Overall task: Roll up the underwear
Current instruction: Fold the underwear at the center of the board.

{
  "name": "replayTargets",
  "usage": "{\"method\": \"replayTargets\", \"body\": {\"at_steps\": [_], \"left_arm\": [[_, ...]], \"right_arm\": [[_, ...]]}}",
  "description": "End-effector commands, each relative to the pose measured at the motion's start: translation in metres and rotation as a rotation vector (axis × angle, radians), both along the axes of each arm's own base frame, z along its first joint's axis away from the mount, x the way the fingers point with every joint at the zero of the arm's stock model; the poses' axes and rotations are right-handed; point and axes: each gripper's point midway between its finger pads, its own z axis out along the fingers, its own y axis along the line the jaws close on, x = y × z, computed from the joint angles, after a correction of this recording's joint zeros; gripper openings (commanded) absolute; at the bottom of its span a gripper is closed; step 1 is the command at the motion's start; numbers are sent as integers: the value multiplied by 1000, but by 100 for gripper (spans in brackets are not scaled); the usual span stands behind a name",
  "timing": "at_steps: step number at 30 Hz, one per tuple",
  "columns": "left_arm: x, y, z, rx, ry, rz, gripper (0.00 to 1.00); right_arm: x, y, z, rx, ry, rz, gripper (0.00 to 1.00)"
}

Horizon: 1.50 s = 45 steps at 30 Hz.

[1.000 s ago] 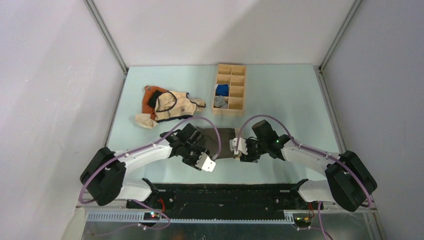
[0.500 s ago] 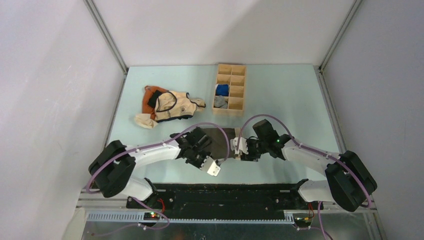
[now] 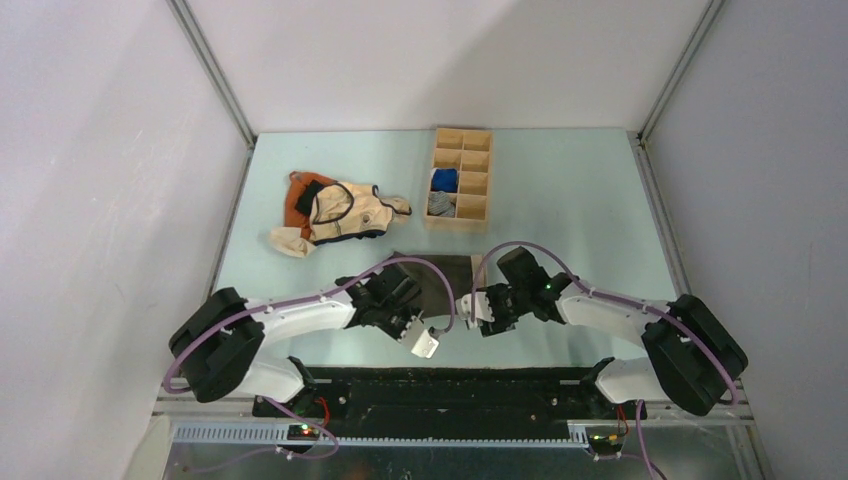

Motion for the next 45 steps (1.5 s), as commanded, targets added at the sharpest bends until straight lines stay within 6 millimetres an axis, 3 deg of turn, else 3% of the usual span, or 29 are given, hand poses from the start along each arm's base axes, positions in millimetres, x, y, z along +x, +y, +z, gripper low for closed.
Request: {"method": "replayTargets", "body": {"at_steps": [1, 13, 19, 23, 28, 32, 35, 39, 45], "left_arm": [[-6, 9, -10, 29, 4, -13, 0], [-5, 9, -9, 12, -5, -7, 0], [-1, 11, -10, 13, -19, 6, 0], [0, 16, -11, 25, -19, 34, 0], [0, 18, -4, -14, 43, 140, 0], [-6, 17, 14, -80, 122, 188, 0], [-18, 11, 28, -112, 194, 178, 0], [-28, 9, 33, -93, 270, 165, 0], [-18, 6, 44, -77, 344, 201, 0]], "right_arm": [[7, 7, -5, -18, -48, 7, 55], [15, -7, -34, -178, -61, -20, 38], [-4, -20, -48, -263, -11, 28, 16], [-8, -15, -32, -215, 3, 44, 0], [-14, 0, 5, -114, 72, 78, 0], [-28, -5, 21, -129, 223, 62, 0], [-30, -7, 26, -120, 312, 33, 0], [-34, -7, 31, -116, 395, 4, 0], [-36, -7, 37, -105, 483, -25, 0]]}}
